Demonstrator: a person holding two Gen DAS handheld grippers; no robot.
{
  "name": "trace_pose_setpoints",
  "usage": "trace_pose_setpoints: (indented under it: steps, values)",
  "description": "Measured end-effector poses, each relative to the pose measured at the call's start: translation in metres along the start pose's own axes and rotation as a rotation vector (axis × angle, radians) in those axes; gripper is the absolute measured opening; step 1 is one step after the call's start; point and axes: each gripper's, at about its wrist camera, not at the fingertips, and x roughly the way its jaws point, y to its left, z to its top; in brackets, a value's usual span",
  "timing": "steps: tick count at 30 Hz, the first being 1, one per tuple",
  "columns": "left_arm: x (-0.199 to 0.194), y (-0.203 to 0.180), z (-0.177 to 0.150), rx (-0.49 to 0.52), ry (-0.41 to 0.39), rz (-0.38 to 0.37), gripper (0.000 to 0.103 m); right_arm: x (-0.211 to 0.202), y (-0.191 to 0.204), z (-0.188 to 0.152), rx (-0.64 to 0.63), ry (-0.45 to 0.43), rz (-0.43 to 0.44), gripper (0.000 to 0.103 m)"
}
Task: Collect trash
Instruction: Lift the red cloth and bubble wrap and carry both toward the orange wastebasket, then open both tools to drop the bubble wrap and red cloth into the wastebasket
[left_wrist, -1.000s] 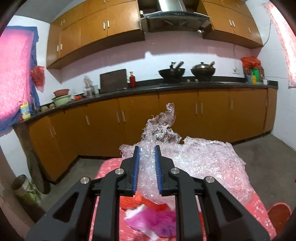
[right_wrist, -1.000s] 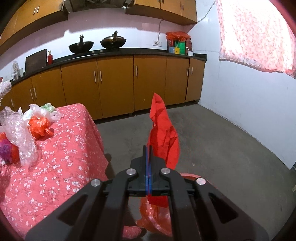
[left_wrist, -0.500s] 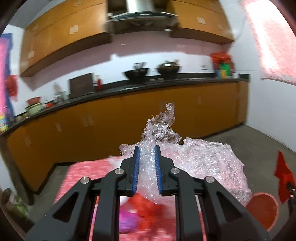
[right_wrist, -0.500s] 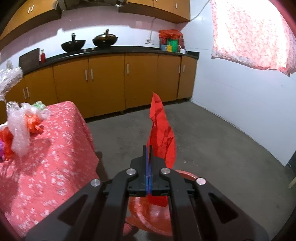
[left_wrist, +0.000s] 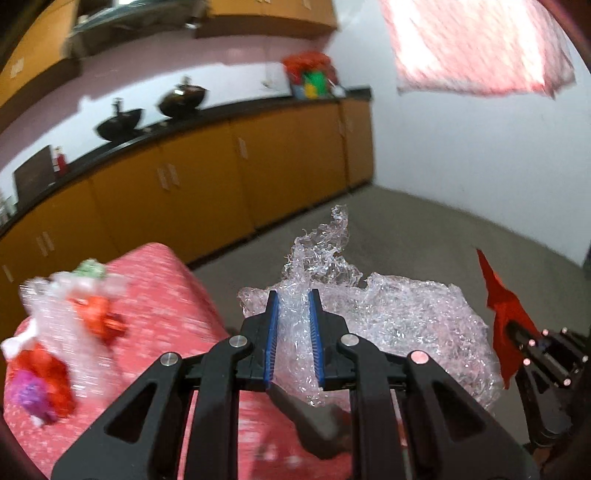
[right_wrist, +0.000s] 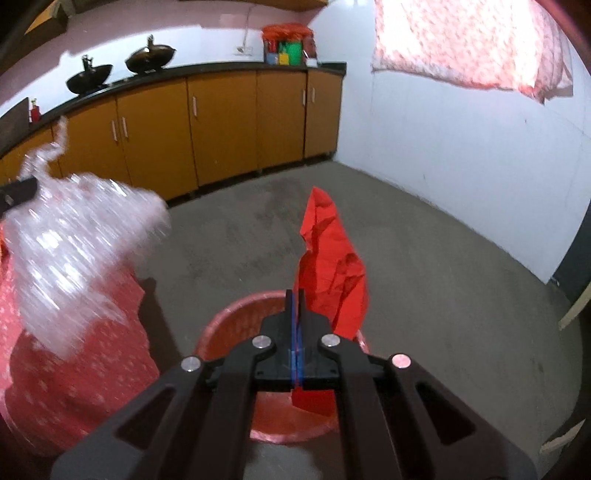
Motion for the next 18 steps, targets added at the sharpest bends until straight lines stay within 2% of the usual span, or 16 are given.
trace_pose_setpoints:
  steps: [5,18]
  values:
    - [0.032,-0.038,-0.017,0.047,0.069,-0.027,0.017,0.021,-0.011,-0.010,0.004,0.041,-0.006,0.002]
    - [0.076,-0.078,-0.045,0.135,0.167,-0.041,0.017,0.063,-0.019,-0.020,-0.003,0.113,0.037,0.002]
